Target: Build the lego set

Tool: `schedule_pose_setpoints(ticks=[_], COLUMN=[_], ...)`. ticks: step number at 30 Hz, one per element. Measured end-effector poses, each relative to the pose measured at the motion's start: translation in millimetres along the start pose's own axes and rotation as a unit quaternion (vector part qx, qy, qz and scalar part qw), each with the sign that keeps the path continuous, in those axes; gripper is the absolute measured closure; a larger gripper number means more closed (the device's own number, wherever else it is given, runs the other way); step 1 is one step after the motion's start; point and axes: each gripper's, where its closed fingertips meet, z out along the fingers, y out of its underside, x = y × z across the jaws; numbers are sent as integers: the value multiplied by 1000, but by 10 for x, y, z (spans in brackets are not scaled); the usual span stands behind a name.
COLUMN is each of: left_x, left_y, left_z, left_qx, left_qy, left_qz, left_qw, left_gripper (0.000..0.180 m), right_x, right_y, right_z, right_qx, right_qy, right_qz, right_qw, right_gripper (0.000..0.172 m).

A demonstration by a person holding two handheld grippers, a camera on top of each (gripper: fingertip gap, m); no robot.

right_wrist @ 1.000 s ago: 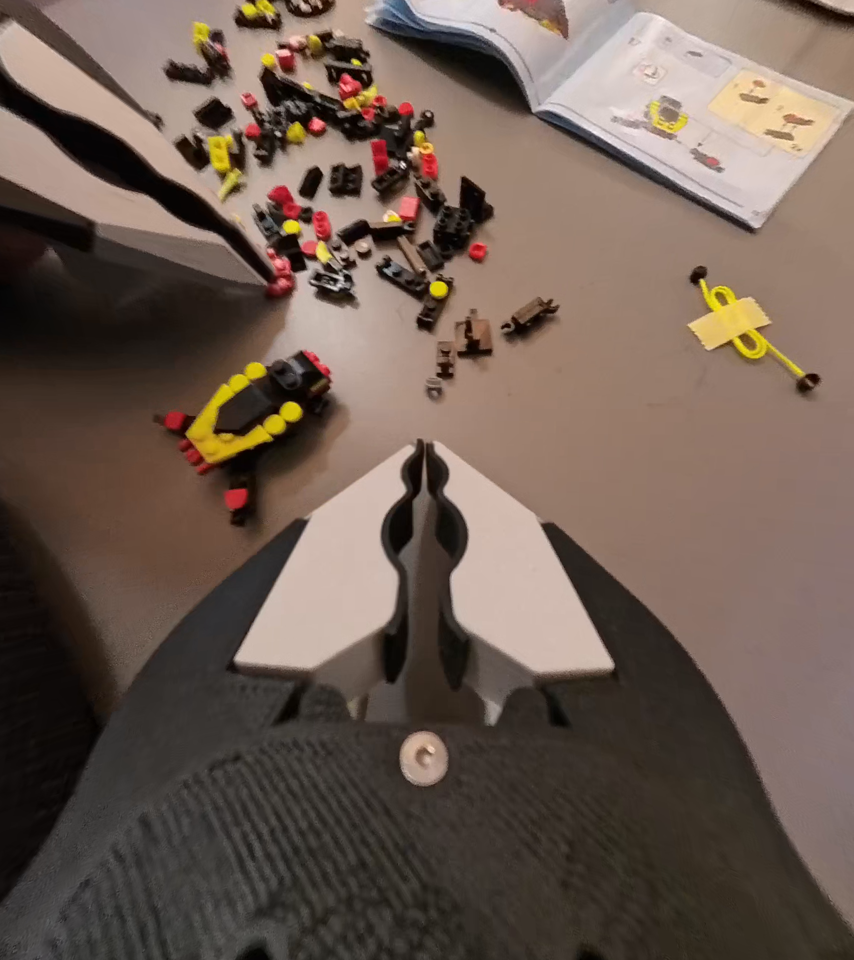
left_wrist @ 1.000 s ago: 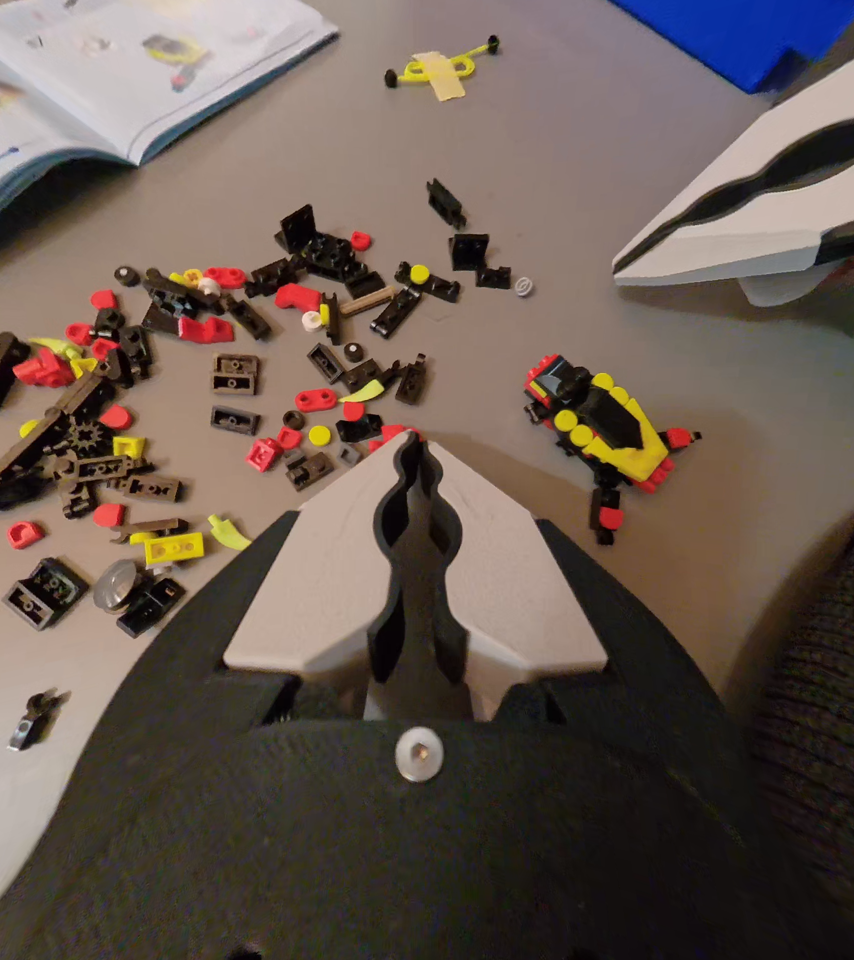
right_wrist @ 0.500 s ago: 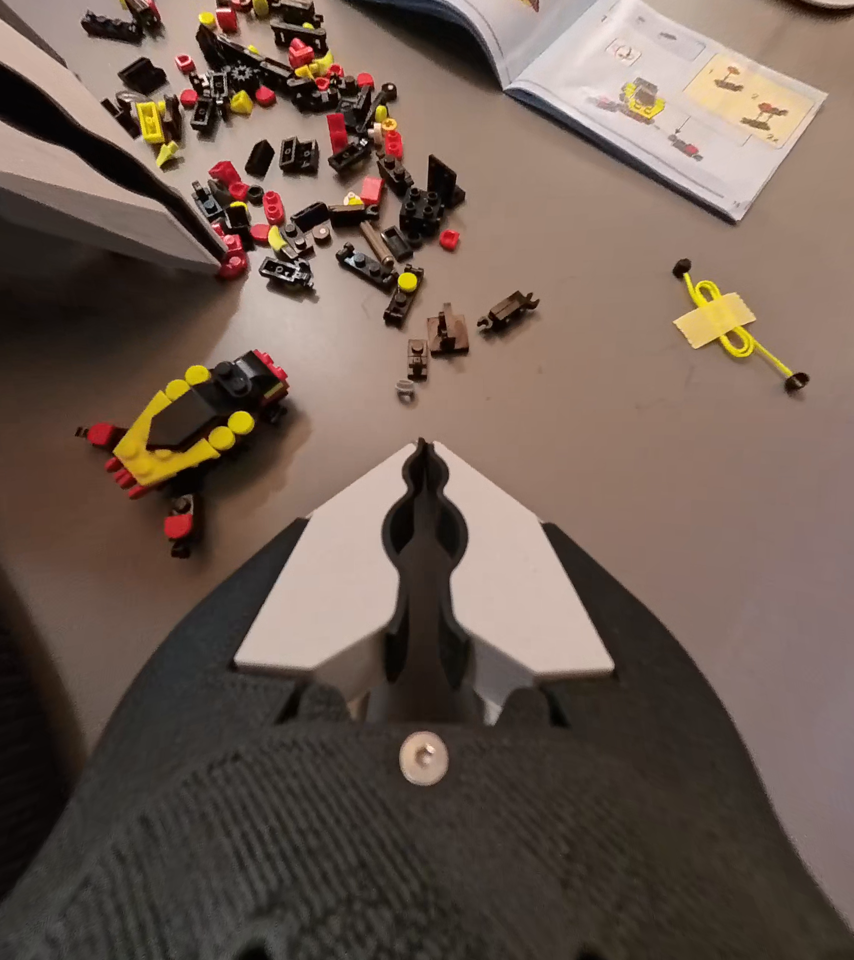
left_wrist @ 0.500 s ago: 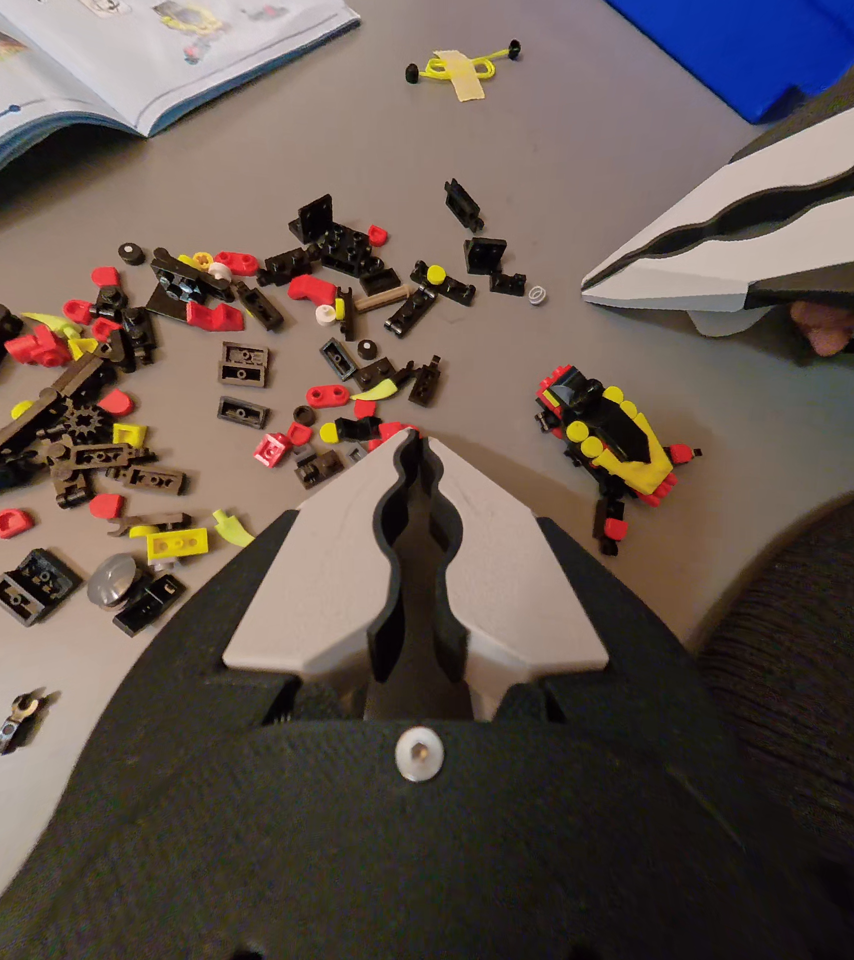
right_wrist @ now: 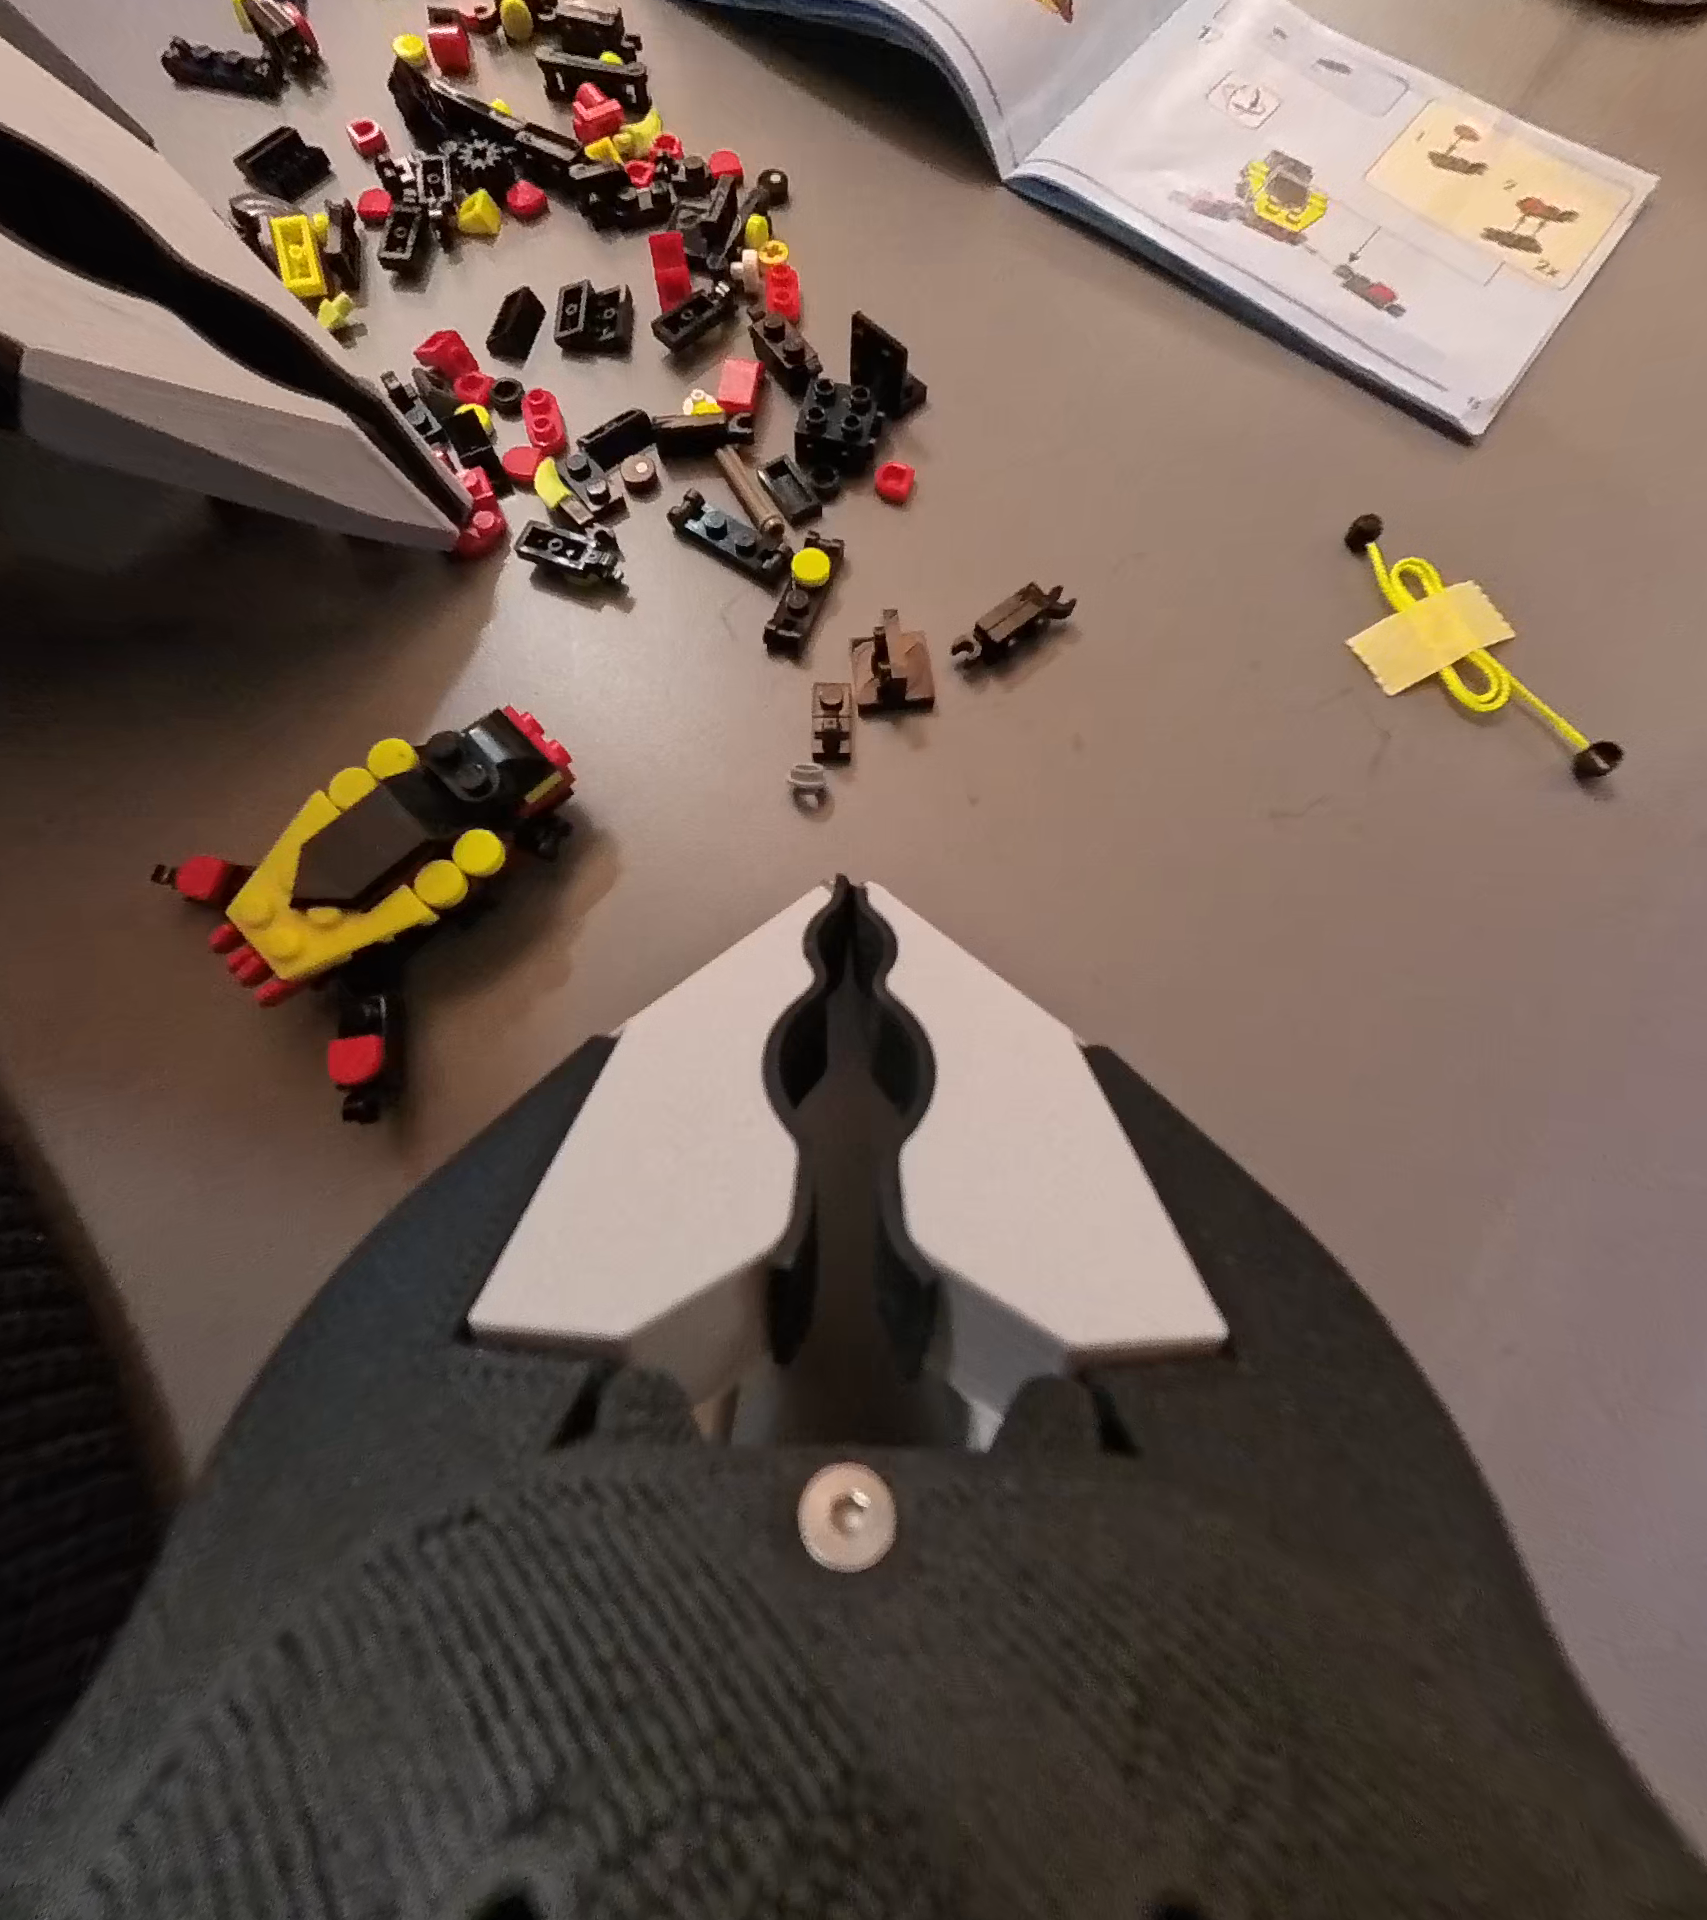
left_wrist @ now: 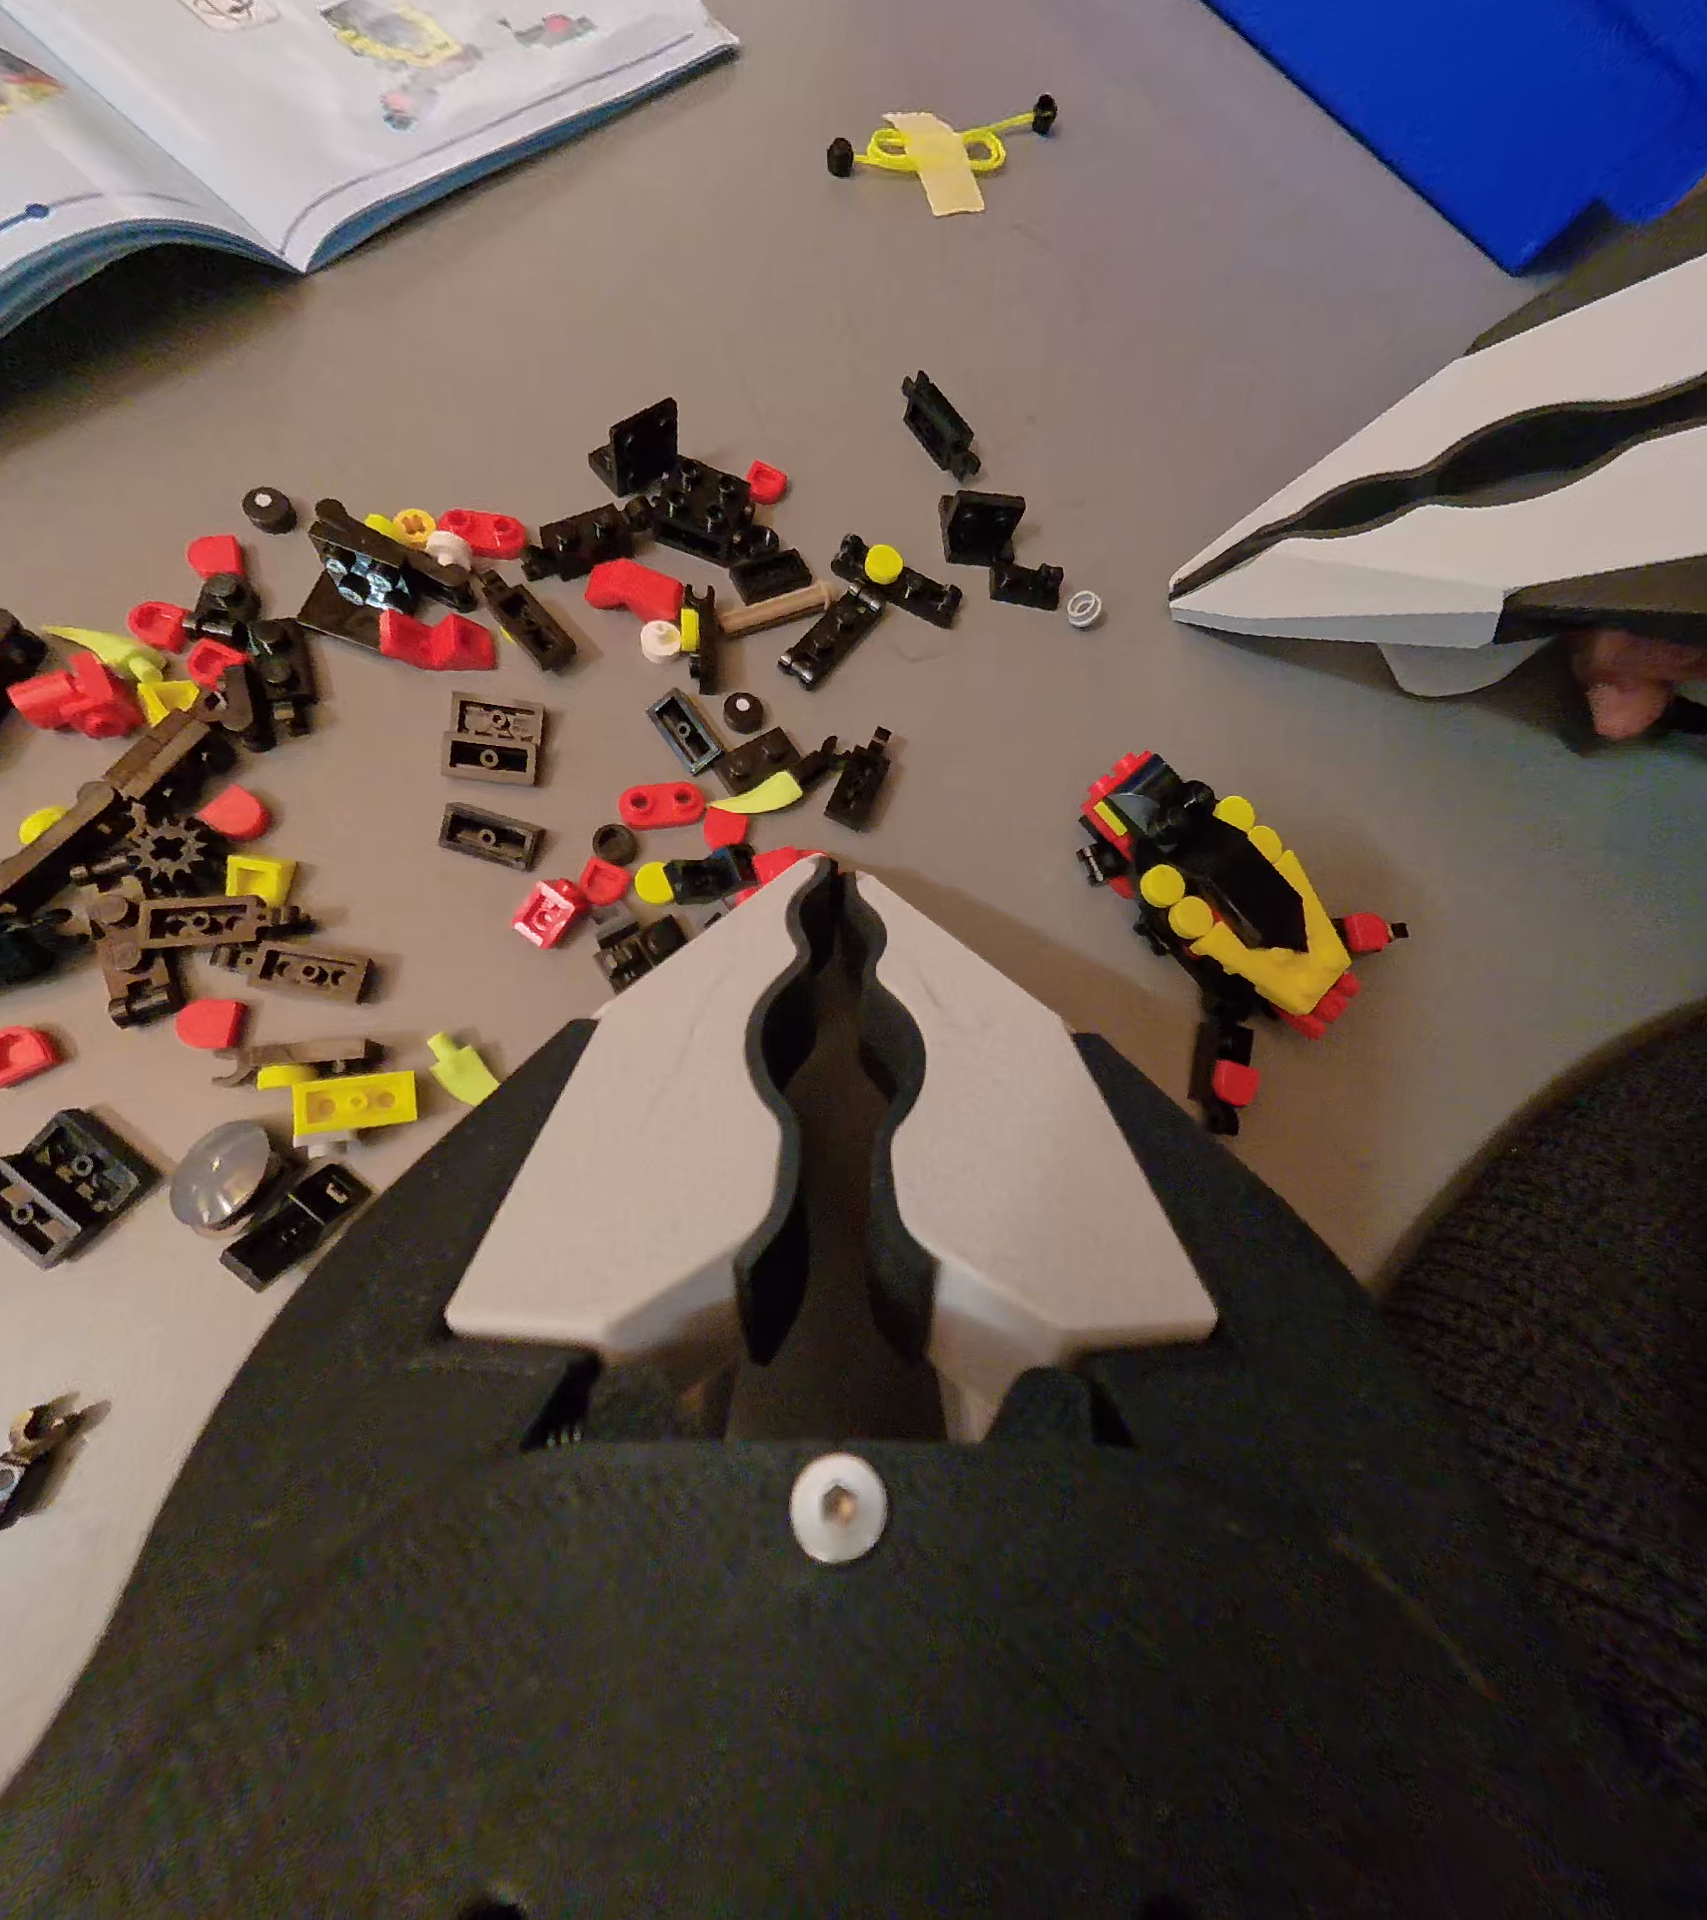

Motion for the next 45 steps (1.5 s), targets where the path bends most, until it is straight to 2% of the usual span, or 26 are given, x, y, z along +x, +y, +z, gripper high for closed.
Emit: schedule_pose_setpoints(ticks=[45], left_x=[0], left_y=[4], left_z=[4], left_qx=[-1], left_qy=[3], left_qz=[-2], left_qw=[1000], left_gripper=[180], right_x=[17], right_y=[-5], right_z=[18], right_qx=[0], right_qy=[14], right_qz=[-4], right_qw=[1000], right_gripper=[172])
